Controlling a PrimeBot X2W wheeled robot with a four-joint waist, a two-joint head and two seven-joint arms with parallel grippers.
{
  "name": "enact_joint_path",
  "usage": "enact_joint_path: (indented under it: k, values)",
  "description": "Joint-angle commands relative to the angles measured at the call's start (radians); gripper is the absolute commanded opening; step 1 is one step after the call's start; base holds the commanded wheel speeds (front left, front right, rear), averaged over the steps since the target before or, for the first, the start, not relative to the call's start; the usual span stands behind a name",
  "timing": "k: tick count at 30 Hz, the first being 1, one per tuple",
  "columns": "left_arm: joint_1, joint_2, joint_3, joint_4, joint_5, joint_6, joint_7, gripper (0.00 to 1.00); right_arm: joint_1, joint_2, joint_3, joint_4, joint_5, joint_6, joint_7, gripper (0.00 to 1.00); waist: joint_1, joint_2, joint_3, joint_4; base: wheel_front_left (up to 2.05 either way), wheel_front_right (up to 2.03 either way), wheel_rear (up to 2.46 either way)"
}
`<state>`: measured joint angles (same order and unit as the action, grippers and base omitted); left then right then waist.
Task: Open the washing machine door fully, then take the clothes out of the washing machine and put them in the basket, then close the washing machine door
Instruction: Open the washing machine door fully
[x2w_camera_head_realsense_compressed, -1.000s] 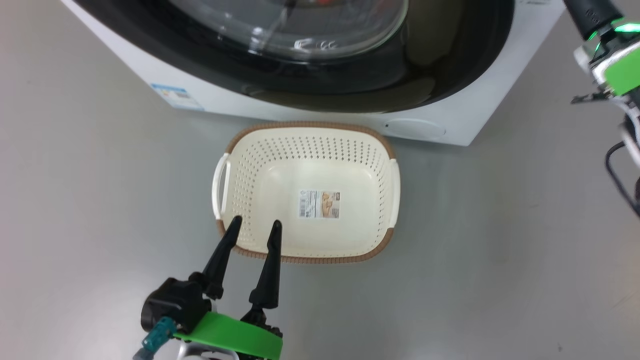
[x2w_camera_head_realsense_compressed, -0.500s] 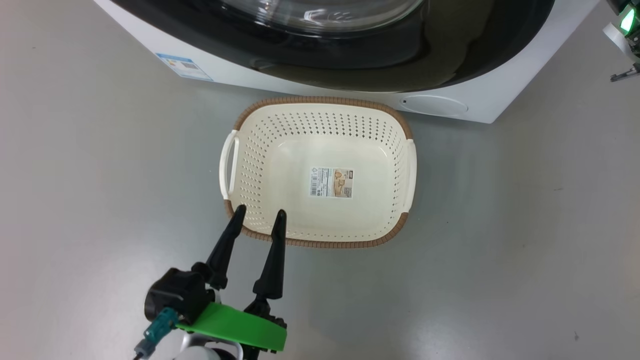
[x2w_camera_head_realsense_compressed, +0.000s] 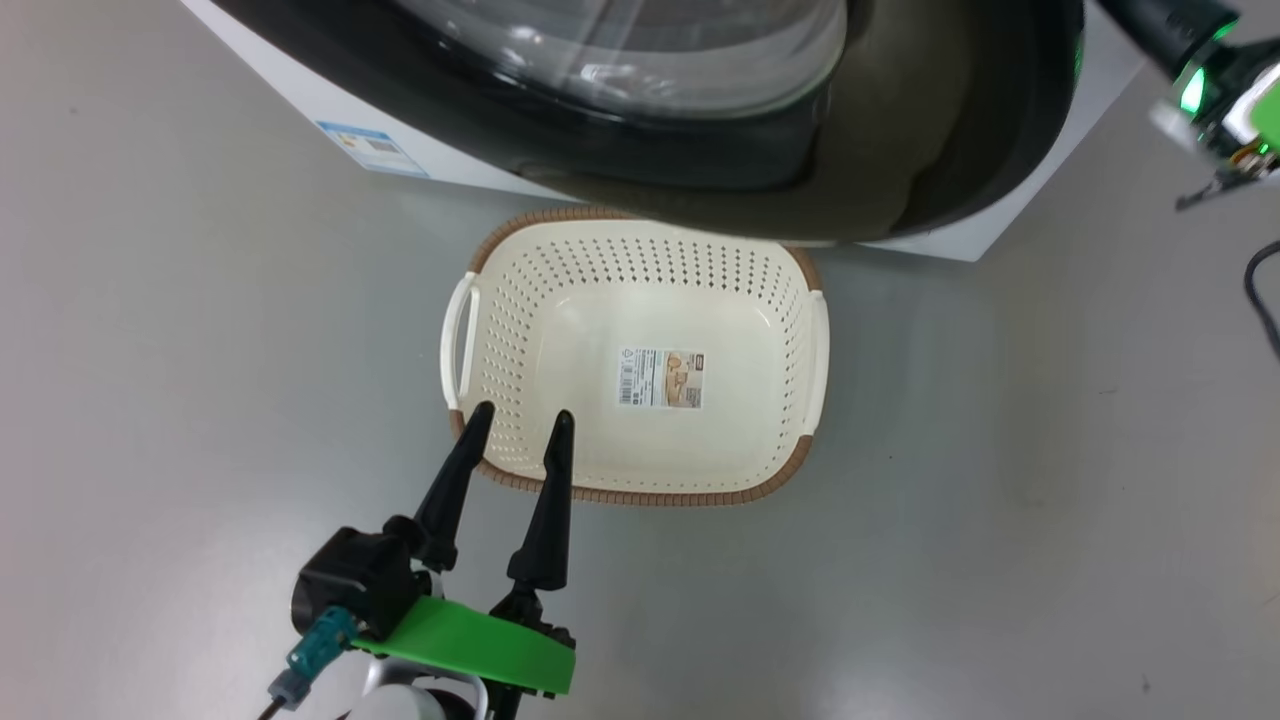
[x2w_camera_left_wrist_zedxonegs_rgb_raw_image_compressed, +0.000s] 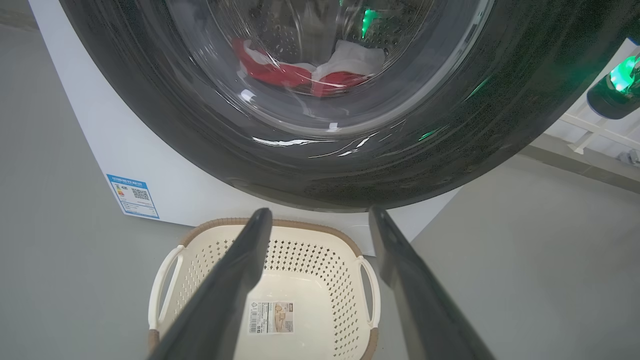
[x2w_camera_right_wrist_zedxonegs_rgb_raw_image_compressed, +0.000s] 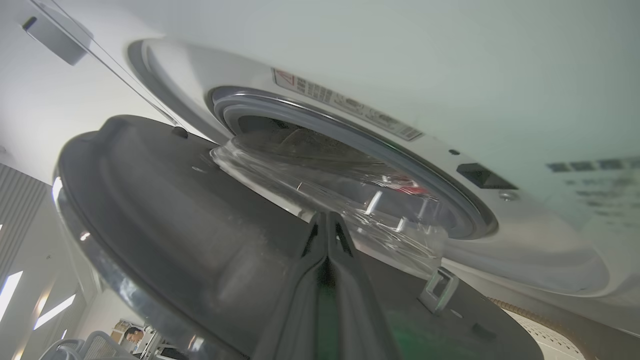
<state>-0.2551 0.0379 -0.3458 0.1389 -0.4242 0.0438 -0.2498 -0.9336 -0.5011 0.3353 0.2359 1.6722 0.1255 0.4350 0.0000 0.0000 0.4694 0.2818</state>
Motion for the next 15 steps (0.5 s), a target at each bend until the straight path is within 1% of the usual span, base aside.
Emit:
enact_joint_path:
  k: [1, 15]
  values:
    - [0.002, 0.012, 0.031, -0.016, 0.0, 0.003, -0.012, 1.0, 0.043, 0.021, 0.009, -0.038, -0.007, 0.005, 0.017, 0.0, 0.0, 0.0, -0.015, -0.003, 0.0, 0.0, 0.0]
    - [0.029, 0.012, 0.048, -0.012, 0.017, -0.001, -0.012, 1.0, 0.165, 0.075, 0.007, -0.113, -0.037, 0.005, 0.079, 0.0, 0.0, 0.0, -0.07, -0.021, 0.0, 0.0, 0.0]
